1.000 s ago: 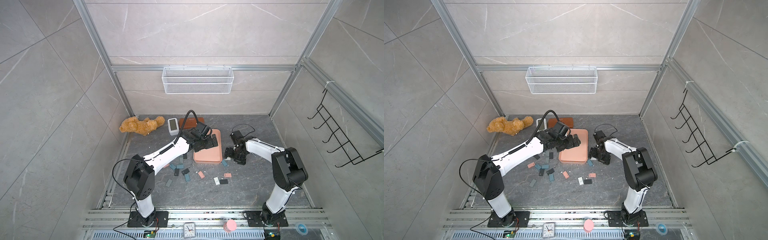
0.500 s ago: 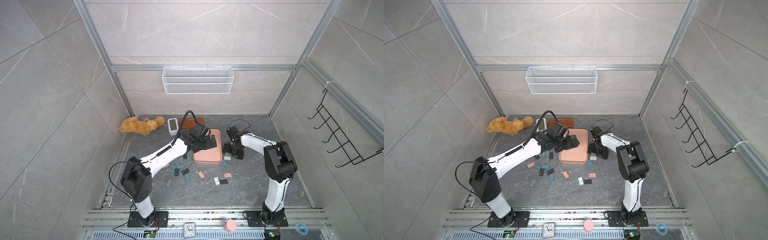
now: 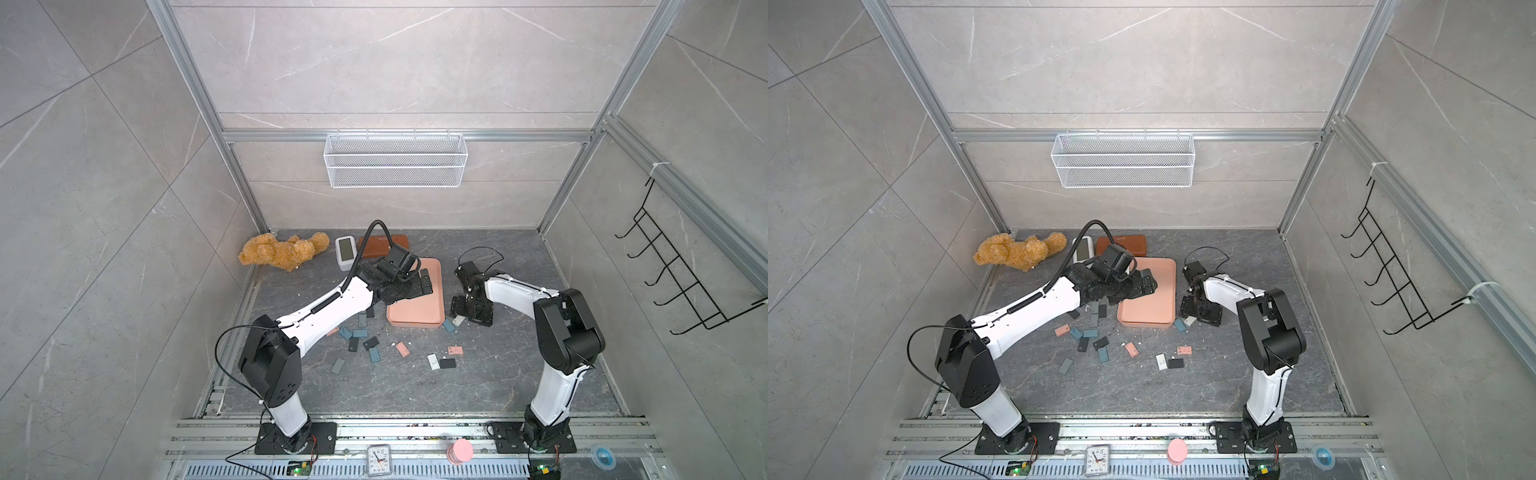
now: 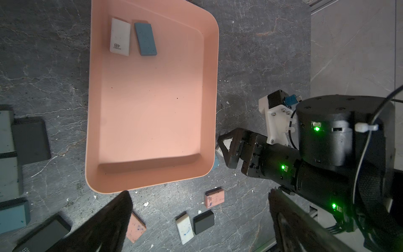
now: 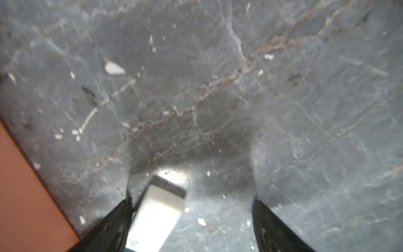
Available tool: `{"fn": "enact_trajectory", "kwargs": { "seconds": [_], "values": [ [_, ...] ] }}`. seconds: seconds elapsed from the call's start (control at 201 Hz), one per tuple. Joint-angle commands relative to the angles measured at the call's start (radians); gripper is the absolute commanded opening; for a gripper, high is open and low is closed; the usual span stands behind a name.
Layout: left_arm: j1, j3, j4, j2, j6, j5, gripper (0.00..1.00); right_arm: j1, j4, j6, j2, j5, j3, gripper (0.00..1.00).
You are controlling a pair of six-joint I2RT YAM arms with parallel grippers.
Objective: Put the eraser in the storage box
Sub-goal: Adjust the eraser at the center of the board.
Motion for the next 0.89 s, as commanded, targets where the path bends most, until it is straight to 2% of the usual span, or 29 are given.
{"fn": "enact_trajectory", "kwargs": {
  "seconds": [0.0, 0.159, 0.289, 0.493, 0.886],
  "values": [
    [-0.005, 0.029, 0.004, 0.004, 0.019, 0.014, 0.99, 0.006, -0.025, -0.044, -0.034, -0.001, -0.066, 0.85],
    [-0.005, 0.040, 0.005, 0.021, 0.018, 0.023, 0.99, 0.006, 0.008, -0.061, -0.083, -0.044, -0.128, 0.85],
    [-0.005, 0.043, 0.010, 0.025, 0.019, 0.029, 0.99, 0.006, 0.020, -0.074, -0.057, -0.089, -0.094, 0.82],
    [-0.005, 0.052, -0.001, 0.024, 0.027, 0.026, 0.99, 0.007, 0.020, -0.115, 0.001, -0.110, -0.042, 0.71],
    [-0.004, 0.029, 0.002, 0.006, 0.020, 0.013, 0.99, 0.010, 0.053, -0.169, 0.028, -0.125, -0.069, 0.55]
  ]
}}
